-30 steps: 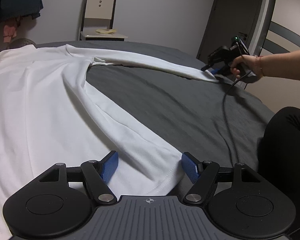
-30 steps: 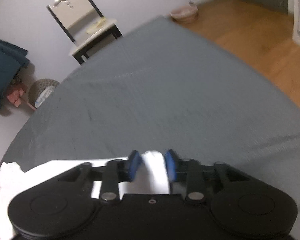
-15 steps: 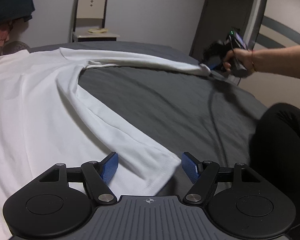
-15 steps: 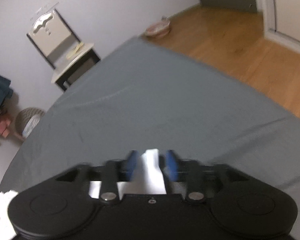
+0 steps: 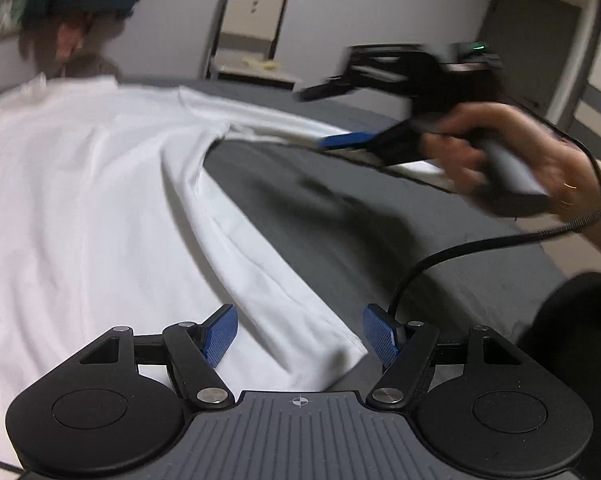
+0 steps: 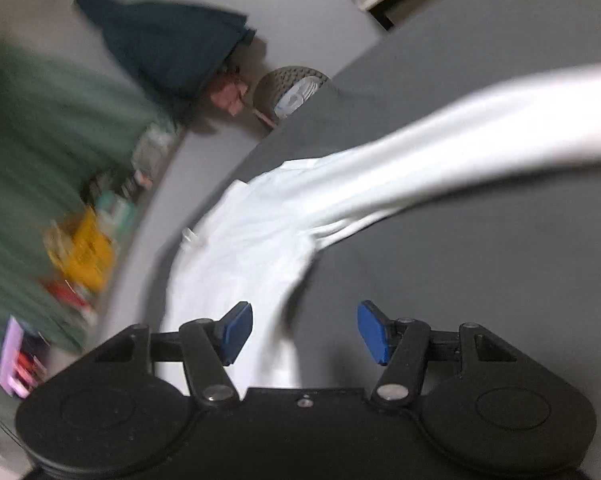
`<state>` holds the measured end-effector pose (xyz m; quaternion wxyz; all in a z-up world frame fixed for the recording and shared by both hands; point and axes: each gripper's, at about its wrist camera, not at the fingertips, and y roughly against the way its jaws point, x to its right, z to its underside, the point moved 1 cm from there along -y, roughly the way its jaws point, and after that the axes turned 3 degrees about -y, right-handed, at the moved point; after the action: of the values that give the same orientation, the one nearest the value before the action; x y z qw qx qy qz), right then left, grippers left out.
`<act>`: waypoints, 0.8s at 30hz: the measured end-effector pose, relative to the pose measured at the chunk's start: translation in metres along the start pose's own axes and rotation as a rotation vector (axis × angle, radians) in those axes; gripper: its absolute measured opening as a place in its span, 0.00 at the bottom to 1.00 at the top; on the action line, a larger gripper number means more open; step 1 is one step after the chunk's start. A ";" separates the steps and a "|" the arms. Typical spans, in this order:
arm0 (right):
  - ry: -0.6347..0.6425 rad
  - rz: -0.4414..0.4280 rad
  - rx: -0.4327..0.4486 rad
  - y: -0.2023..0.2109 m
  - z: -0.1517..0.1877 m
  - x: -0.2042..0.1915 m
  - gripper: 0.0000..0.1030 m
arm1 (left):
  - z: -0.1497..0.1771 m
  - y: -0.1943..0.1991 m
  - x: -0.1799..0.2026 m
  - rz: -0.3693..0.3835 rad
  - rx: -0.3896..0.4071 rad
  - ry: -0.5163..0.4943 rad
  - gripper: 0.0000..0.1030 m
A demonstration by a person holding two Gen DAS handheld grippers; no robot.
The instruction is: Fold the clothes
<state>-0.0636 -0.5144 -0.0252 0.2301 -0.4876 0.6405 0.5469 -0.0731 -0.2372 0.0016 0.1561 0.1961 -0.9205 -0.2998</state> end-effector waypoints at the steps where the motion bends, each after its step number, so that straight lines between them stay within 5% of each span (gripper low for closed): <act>1: -0.034 -0.068 -0.004 -0.004 0.001 0.001 0.56 | 0.001 0.006 0.007 -0.036 0.000 -0.093 0.69; 4: -0.025 -0.224 -0.021 -0.003 -0.008 -0.009 0.56 | 0.010 0.017 0.032 -0.176 0.002 -0.407 0.69; 8: 0.132 -0.449 -0.035 0.050 -0.018 -0.021 0.75 | 0.030 0.008 0.057 -0.321 -0.019 -0.764 0.69; 12: 0.099 -0.583 0.090 0.083 -0.040 -0.007 0.79 | 0.029 0.016 0.066 -0.212 -0.019 -0.888 0.69; 15: 0.075 -0.512 0.111 0.082 -0.042 0.000 0.80 | 0.015 0.011 0.073 -0.277 -0.020 -0.800 0.69; 18: 0.083 -0.404 0.083 0.059 -0.038 0.001 0.80 | 0.021 -0.007 0.093 -0.348 -0.037 -0.920 0.69; 21: 0.061 -0.358 0.026 0.040 -0.031 0.003 0.80 | 0.035 -0.020 0.115 -0.360 -0.066 -1.085 0.69; 24: 0.057 -0.344 0.010 0.033 -0.027 0.001 0.80 | 0.038 -0.028 0.125 -0.396 -0.081 -1.145 0.69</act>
<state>-0.0864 -0.5420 -0.0024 0.3044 -0.6041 0.5567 0.4822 -0.1903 -0.2965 -0.0238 -0.4151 0.1651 -0.7921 -0.4160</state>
